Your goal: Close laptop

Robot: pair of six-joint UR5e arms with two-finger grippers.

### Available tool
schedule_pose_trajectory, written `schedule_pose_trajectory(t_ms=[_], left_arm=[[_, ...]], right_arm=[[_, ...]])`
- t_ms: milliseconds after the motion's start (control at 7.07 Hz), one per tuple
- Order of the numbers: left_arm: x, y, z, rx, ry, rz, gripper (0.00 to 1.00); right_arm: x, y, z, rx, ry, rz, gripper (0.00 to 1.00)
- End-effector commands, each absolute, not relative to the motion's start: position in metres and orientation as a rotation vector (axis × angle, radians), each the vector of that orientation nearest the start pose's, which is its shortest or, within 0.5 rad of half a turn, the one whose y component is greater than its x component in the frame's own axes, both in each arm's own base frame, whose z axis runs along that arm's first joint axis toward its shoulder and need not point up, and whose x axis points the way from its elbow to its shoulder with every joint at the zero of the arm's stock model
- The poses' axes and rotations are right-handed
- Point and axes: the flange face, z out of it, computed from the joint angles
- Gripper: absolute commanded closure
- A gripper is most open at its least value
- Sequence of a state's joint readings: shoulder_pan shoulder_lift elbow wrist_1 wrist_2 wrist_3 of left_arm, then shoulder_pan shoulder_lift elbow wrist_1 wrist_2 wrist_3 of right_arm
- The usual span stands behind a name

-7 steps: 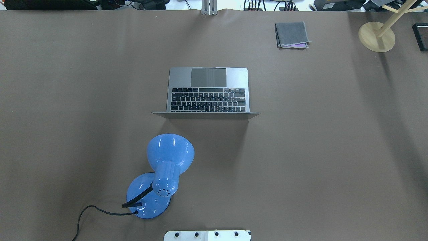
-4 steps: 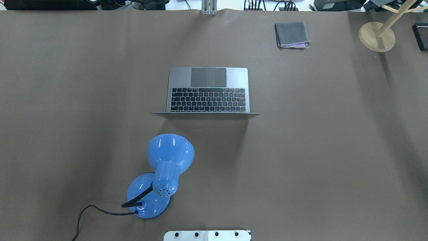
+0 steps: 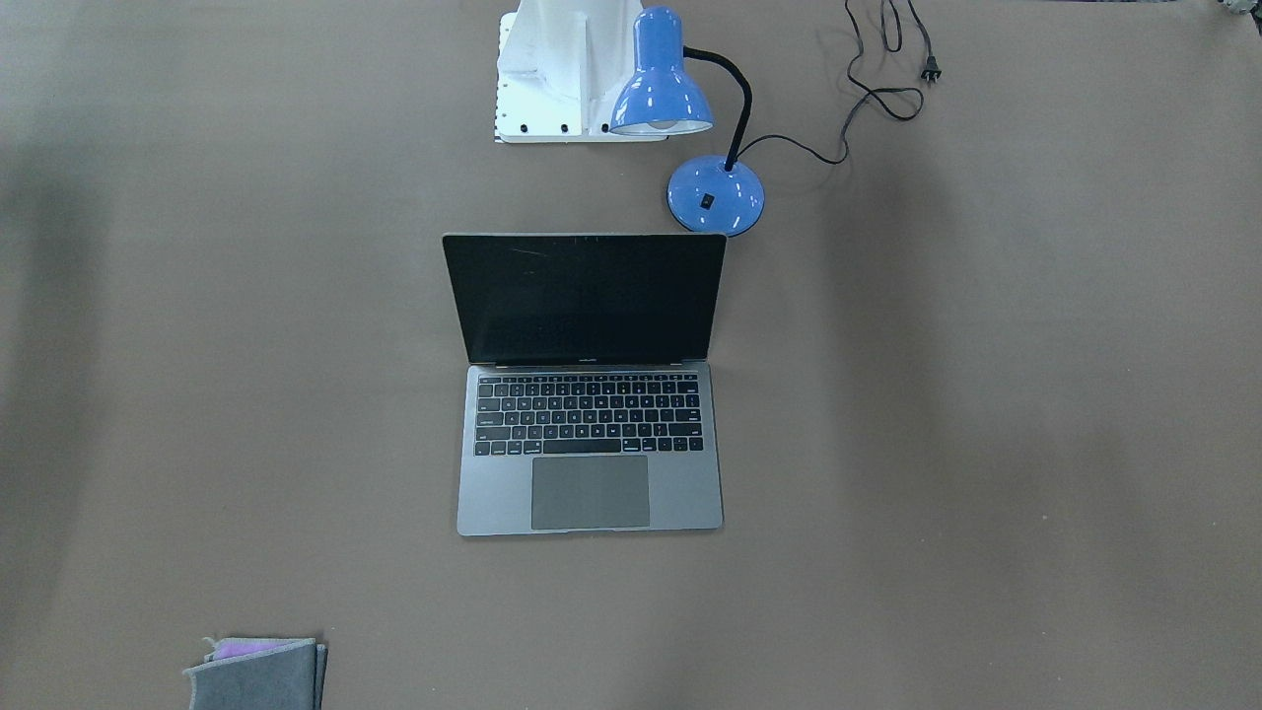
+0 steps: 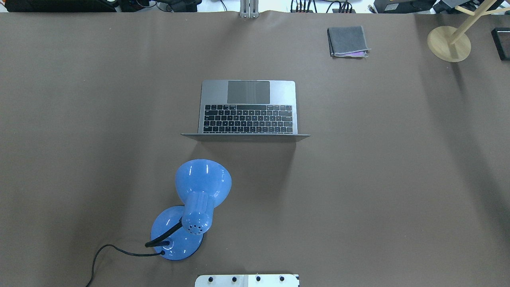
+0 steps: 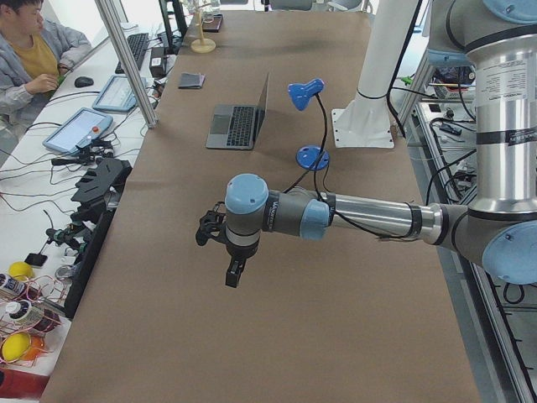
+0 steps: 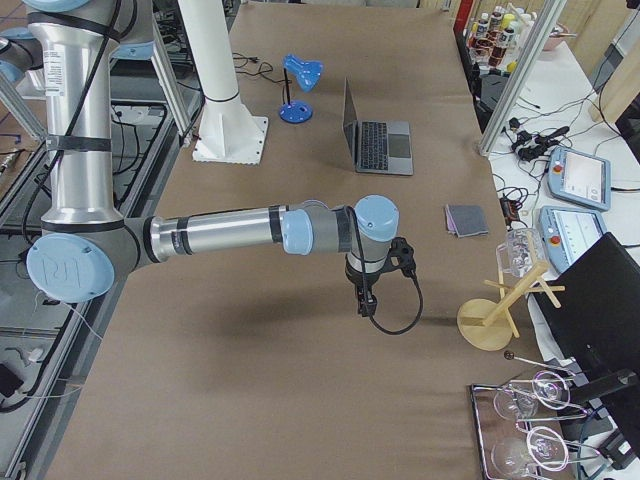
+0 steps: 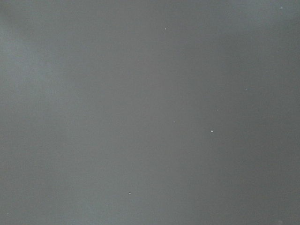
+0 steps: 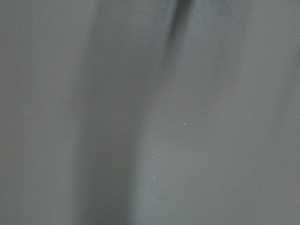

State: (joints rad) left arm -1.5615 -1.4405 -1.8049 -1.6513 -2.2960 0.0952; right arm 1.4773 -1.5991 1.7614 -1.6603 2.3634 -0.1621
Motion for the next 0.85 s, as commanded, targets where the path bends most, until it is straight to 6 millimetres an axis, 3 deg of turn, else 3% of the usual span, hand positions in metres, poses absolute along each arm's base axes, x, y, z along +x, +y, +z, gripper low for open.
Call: schedule_pose_trajectory(t_ms=[0, 142, 283, 425, 566, 708], left_arm=[[-0.053, -0.448, 0.594, 0.208, 0.739, 0.189, 0.02], [-0.043, -0.449, 0.591, 0.207, 0.762, 0.203, 0.03], [-0.035, -0.453, 0.570, 0.210, 0.802, 0.115, 0.06], [-0.010, -0.454, 0.550, 0.189, 0.828, 0.057, 0.36], [0.004, -0.455, 0.537, 0.177, 0.839, 0.040, 0.76], [0.023, -0.454, 0.509, 0.167, 0.862, 0.016, 0.97]], right_arm=[[0.008, -0.483, 0.573, 0.110, -0.802, -0.290, 0.00], [-0.004, -0.485, 0.564, 0.094, -0.805, -0.262, 0.00], [-0.024, -0.482, 0.534, 0.093, -0.813, -0.229, 0.00], [-0.043, -0.476, 0.500, 0.084, -0.827, -0.164, 0.22], [-0.069, -0.466, 0.467, 0.060, -0.844, -0.100, 0.56], [-0.096, -0.452, 0.427, 0.059, -0.859, -0.069, 0.72]])
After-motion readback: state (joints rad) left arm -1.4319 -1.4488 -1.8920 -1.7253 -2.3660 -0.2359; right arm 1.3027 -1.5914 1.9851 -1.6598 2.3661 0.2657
